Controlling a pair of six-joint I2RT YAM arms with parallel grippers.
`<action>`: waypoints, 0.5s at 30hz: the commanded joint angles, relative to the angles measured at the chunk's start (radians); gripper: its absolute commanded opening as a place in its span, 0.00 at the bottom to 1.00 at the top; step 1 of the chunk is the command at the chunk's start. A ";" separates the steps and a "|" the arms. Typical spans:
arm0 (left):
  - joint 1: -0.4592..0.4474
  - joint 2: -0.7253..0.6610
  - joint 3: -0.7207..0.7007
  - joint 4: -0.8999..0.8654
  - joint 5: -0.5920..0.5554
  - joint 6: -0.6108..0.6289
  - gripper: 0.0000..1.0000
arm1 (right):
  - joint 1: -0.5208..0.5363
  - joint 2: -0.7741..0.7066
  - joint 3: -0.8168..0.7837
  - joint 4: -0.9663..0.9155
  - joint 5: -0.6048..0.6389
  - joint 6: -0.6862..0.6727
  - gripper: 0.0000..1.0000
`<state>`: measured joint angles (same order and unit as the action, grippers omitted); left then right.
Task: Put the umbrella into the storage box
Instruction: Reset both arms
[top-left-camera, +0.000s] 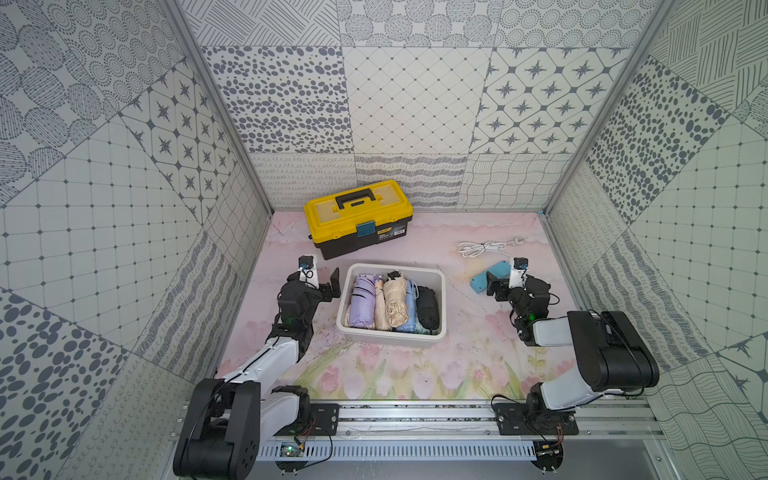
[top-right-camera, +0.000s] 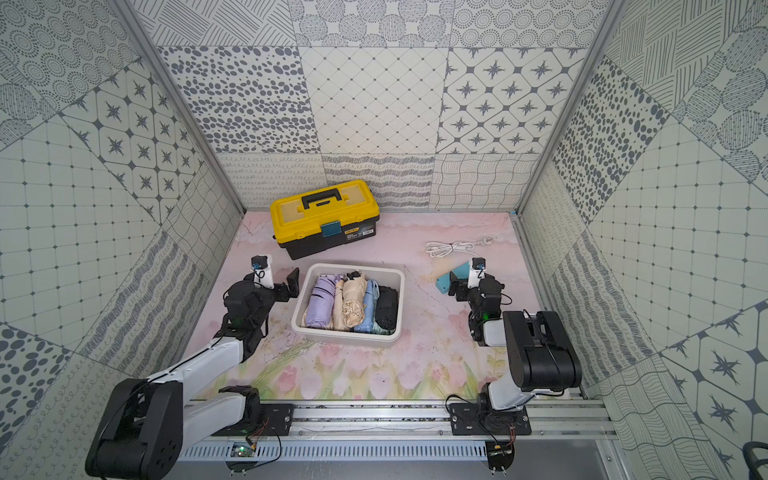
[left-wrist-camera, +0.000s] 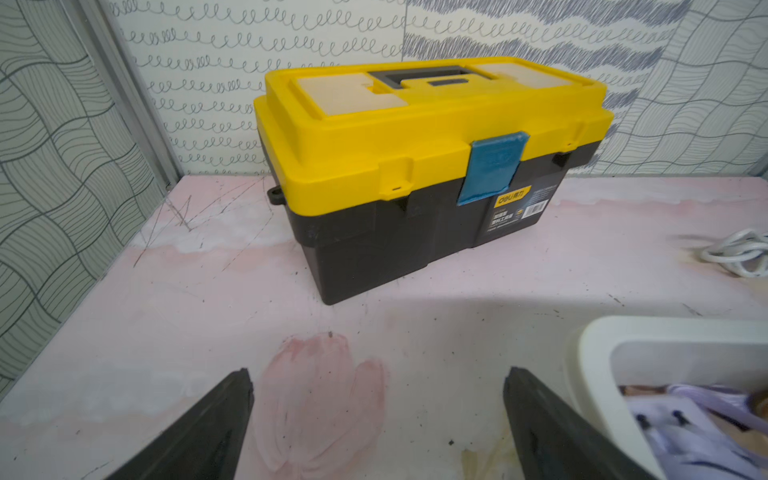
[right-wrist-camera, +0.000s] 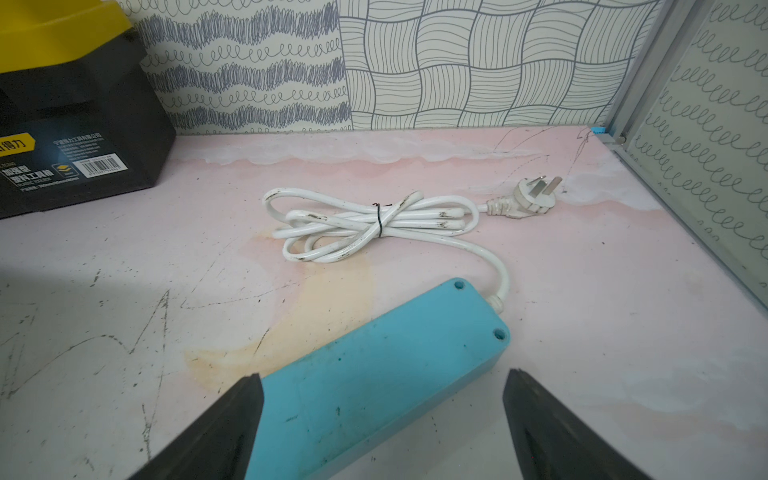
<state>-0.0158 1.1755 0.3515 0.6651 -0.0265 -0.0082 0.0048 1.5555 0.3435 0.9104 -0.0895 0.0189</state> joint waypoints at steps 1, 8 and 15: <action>0.023 0.083 0.008 -0.023 -0.055 0.008 0.99 | -0.008 -0.009 -0.005 0.053 -0.013 0.013 0.96; 0.022 0.155 -0.002 0.035 -0.019 -0.006 0.99 | -0.014 -0.008 -0.002 0.049 -0.016 0.019 0.96; 0.019 0.254 -0.013 0.197 0.056 -0.068 0.99 | -0.015 -0.008 0.000 0.042 -0.023 0.019 0.96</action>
<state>-0.0048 1.3552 0.3355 0.7048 -0.0315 -0.0341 -0.0063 1.5555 0.3435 0.9108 -0.1032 0.0292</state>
